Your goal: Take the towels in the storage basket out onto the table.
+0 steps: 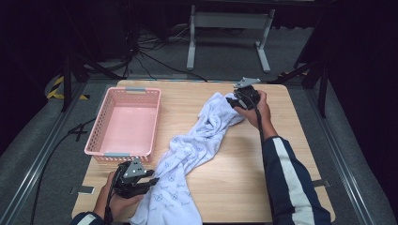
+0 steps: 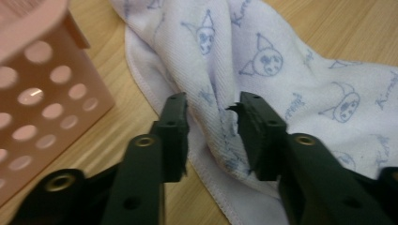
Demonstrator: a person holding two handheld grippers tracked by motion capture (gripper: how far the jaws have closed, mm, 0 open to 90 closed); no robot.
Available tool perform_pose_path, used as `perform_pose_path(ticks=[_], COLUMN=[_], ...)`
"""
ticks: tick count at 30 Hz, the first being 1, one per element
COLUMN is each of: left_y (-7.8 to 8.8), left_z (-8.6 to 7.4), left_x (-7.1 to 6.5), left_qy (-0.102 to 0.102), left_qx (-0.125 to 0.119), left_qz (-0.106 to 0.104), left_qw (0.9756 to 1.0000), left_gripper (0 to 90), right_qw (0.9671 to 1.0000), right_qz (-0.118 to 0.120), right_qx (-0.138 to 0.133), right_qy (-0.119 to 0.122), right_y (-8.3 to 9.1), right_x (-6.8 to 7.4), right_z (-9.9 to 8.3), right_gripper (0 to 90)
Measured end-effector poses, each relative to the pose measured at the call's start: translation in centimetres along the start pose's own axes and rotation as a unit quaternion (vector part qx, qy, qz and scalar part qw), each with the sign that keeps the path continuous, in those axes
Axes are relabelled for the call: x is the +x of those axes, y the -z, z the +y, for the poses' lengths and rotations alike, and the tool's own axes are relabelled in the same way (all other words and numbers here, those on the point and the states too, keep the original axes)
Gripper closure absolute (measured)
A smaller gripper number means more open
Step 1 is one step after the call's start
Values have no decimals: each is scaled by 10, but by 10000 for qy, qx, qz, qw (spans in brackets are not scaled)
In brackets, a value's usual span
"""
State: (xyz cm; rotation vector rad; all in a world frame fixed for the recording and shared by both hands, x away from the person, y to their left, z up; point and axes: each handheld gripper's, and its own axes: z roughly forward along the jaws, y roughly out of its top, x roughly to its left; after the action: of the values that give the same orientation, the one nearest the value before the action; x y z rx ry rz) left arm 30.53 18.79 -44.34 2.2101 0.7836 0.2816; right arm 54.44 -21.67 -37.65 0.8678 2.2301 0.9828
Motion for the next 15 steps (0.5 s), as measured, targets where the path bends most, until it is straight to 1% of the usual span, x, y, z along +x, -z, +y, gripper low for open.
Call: perform_pose_path(ticks=[1, 2, 3, 4, 5, 6, 7, 8, 9, 10, 11, 12, 13, 14, 15], left_y=[1, 0, -3, -6, -8, -12, -12, -17, -19, -22, -23, -24, -24, -25, -25], left_z=[1, 1, 0, -1, -2, -3, -3, -4, -4, -4, -5, -5, -4, -3, -3], left_x=[-1, -1, -3, -4, -4, -5, -5, -5, -5, -4, -4, -4, -3, -3, -3], left_qy=[26, -37, -16, 14, -24, -55, -55, -62, -19, -4, 36, 45, 9, 5, 6], left_qx=[69, 133, 242, 249, 349, 427, 427, 491, 563, 609, 642, 578, 573, 571, 540], left_qz=[-78, -156, -188, -220, -336, -324, -324, -269, -384, -399, -416, -466, -511, -527, -541], left_qw=[9999, 9998, 9995, 9994, 9988, 9985, 9985, 9984, 9977, 9973, 9971, 9972, 9970, 9970, 9971], left_gripper=[571, 561, 540, 535, 536, 536, 537, 537, 544, 543, 547, 562, 595, 631, 662], right_qw=[9992, 9941, 9909, 9859, 9810, 9805, 9805, 9816, 9776, 9769, 9768, 9752, 9753, 9775, 9759], right_qz=[396, 1031, 1183, 1445, 1683, 1605, 1605, 1453, 1724, 1780, 1754, 1834, 1849, 1795, 1901], right_qx=[-31, 166, 347, 468, 556, 676, 676, 754, 806, 828, 898, 940, 904, 819, 791], right_qy=[54, 298, 531, 709, 784, 907, 907, 983, 901, 845, 835, 806, 797, 741, 721], right_y=[5, 8, 8, 8, 7, 5, 5, 2, -2, -6, -11, -16, -18, -19, -19], right_x=[6, 16, 26, 37, 44, 50, 50, 55, 57, 57, 59, 60, 60, 60, 60], right_z=[-5, -12, -18, -26, -31, -35, -35, -39, -46, -51, -55, -59, -60, -60, -61], right_gripper=[563, 566, 575, 571, 559, 514, 514, 503, 513, 498, 488, 497, 509, 575, 705])
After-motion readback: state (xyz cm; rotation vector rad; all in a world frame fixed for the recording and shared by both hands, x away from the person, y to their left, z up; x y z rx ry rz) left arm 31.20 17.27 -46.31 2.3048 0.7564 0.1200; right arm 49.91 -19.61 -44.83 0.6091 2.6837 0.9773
